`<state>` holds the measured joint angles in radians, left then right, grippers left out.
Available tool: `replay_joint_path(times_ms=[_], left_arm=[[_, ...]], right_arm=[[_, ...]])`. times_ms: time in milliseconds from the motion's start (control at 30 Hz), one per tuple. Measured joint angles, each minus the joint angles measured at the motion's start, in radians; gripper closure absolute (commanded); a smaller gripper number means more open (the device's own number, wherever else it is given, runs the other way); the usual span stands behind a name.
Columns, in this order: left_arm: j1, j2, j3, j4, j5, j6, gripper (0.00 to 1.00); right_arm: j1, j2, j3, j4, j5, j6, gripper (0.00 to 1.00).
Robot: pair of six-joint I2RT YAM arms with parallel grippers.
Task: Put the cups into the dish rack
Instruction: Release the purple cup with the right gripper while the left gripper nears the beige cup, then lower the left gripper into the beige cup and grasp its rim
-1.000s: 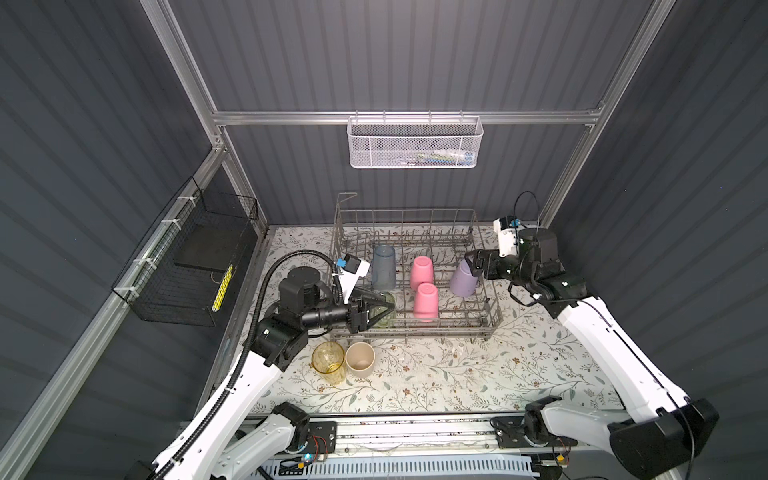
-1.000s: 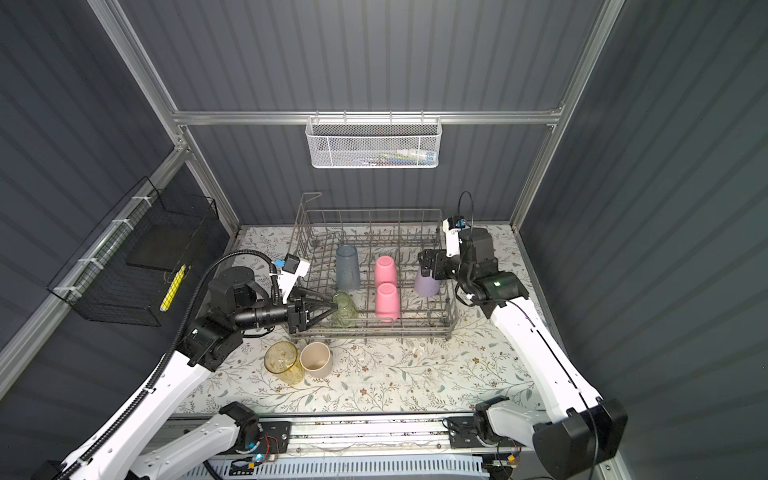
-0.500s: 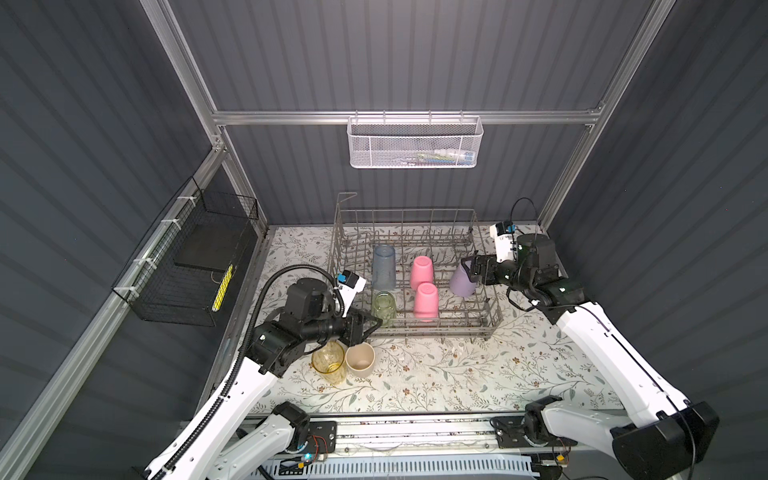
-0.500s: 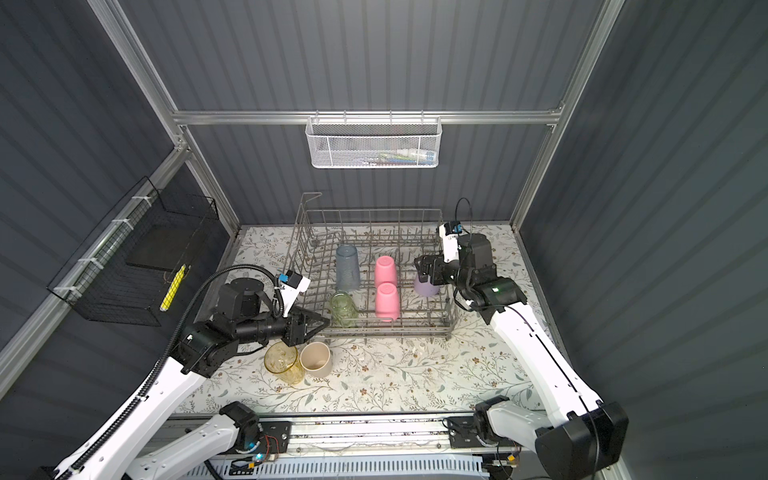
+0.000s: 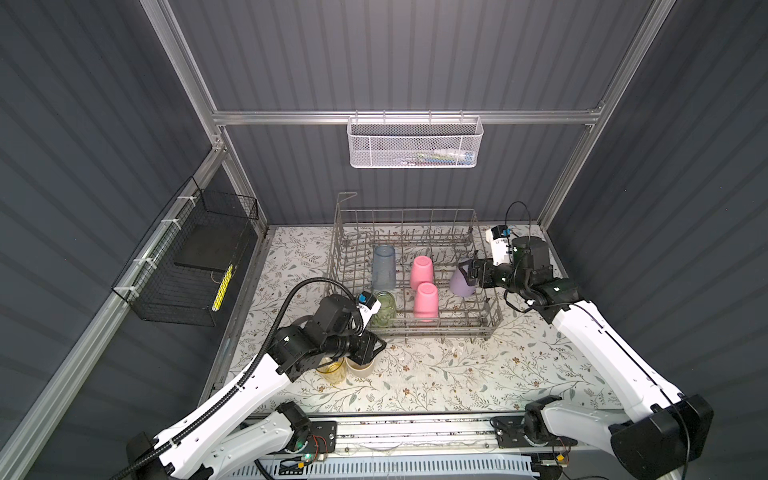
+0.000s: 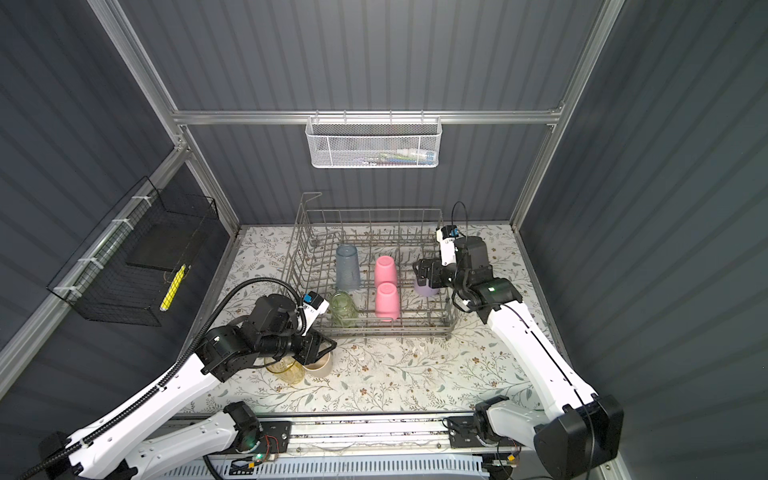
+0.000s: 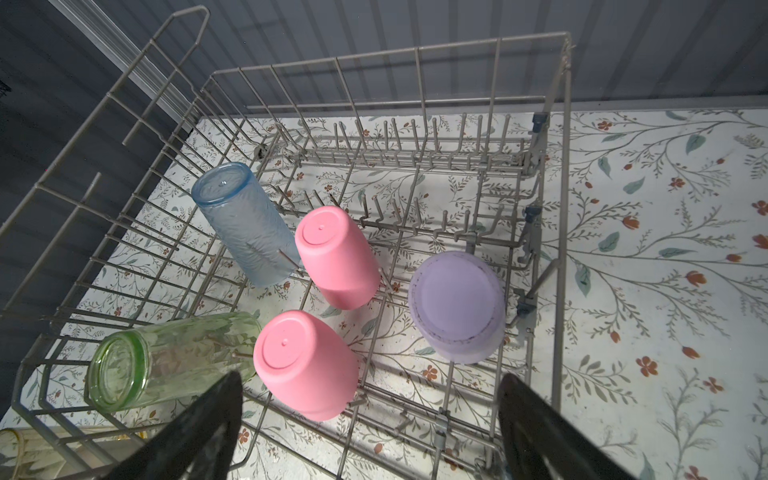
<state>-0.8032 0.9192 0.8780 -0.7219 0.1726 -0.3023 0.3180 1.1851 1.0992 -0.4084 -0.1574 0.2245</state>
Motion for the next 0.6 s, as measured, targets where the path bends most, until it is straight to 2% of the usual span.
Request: replay_joint_path(times_ms=[167,600], left_arm=[[-0.083,0.019,-0.025,-0.019,-0.099,-0.036,0.57],[-0.174,0.069,-0.071,-0.044,-0.224,-0.138,0.55]], right_arm=[[0.0,0.002,-0.001,0.001,0.0,0.0,0.05],[0.0,0.008,-0.017,0.004,0.0,0.0,0.05]])
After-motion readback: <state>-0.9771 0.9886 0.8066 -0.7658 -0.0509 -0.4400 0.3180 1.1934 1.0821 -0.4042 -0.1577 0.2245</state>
